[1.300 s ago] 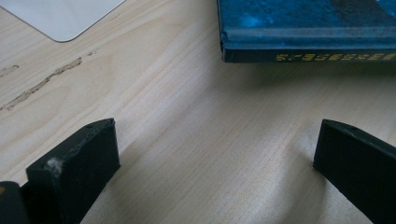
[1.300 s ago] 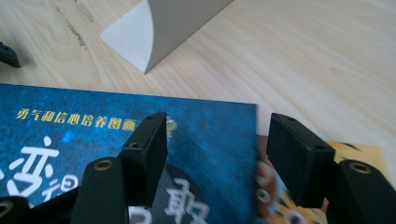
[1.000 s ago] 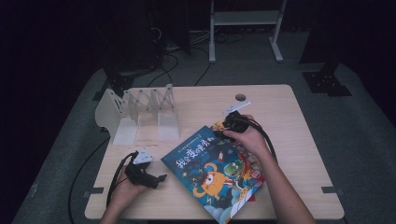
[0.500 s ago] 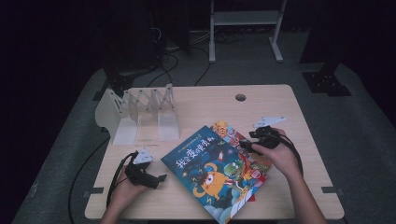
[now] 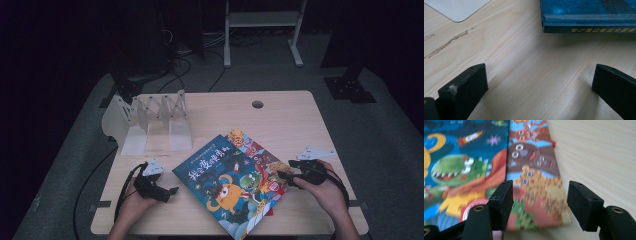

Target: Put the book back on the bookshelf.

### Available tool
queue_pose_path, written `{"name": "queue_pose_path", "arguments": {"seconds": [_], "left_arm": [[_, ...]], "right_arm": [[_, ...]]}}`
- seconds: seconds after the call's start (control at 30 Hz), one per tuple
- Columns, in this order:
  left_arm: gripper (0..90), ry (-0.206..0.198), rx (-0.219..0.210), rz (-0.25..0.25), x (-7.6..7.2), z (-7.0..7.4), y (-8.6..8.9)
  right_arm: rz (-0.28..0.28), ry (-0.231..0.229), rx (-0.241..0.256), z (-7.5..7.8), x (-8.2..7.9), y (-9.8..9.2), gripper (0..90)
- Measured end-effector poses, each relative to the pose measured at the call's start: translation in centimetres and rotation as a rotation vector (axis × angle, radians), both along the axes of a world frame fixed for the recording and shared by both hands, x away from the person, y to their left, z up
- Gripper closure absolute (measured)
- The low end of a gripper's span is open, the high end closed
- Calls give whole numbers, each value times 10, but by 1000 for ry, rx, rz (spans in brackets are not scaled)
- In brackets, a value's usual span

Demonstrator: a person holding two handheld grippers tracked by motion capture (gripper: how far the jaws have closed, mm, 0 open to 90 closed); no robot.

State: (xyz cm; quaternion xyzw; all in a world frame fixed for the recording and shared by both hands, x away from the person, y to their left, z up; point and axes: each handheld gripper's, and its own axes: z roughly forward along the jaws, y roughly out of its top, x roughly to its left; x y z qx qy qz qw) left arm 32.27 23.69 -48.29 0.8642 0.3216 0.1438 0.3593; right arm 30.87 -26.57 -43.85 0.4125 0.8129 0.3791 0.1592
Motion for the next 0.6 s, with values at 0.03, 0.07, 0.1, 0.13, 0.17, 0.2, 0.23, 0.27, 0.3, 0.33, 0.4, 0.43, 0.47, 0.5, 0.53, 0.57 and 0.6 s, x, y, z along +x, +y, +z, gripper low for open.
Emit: {"name": "queue_pose_path", "arguments": {"seconds": [0.03, 0.07, 0.1, 0.13, 0.17, 0.2, 0.23, 0.27, 0.3, 0.33, 0.4, 0.43, 0.47, 0.5, 0.53, 0.57, 0.6], "left_arm": [[0, 0, 0, 0, 0, 0, 0], [0, 0, 0, 0, 0, 0, 0], [0, 0, 0, 0, 0, 0, 0], [0, 0, 1, 0, 0, 0, 0], [0, 0, 0, 0, 0, 0, 0], [0, 0, 0, 0, 0, 0, 0], [0, 0, 0, 0, 0, 0, 0], [0, 0, 0, 0, 0, 0, 0], [0, 0, 0, 0, 0, 0, 0], [0, 0, 0, 0, 0, 0, 0], [0, 0, 0, 0, 0, 0, 0], [0, 0, 0, 0, 0, 0, 0], [0, 0, 0, 0, 0, 0, 0], [0, 0, 0, 0, 0, 0, 0], [0, 0, 0, 0, 0, 0, 0], [0, 0, 0, 0, 0, 0, 0], [0, 0, 0, 0, 0, 0, 0]], "right_arm": [[-2, 3, 0, -1, -4, -2, 364], [-4, 5, 1, -3, -7, -4, 362], [-7, 7, 2, -4, -11, -5, 360], [-9, 6, 4, -4, -16, -8, 358], [-12, 8, 6, -4, -19, -9, 357], [-13, 3, 6, -4, -23, -11, 357], [-14, 2, 8, -4, -26, -12, 356], [-14, -1, 12, -3, -30, -13, 356], [-15, -2, 13, -3, -32, -14, 355], [-17, 0, 15, -3, -36, -14, 354], [-14, -2, 13, -4, -41, -15, 354], [-15, -2, 12, -4, -43, -15, 354], [-14, -1, 7, -6, -45, -14, 354], [-14, 0, 2, -8, -47, -14, 355], [-16, 0, -1, -10, -49, -13, 358], [-21, -6, -7, -11, -50, -13, 360], [-27, -9, -18, -13, -50, -12, 358]]}}
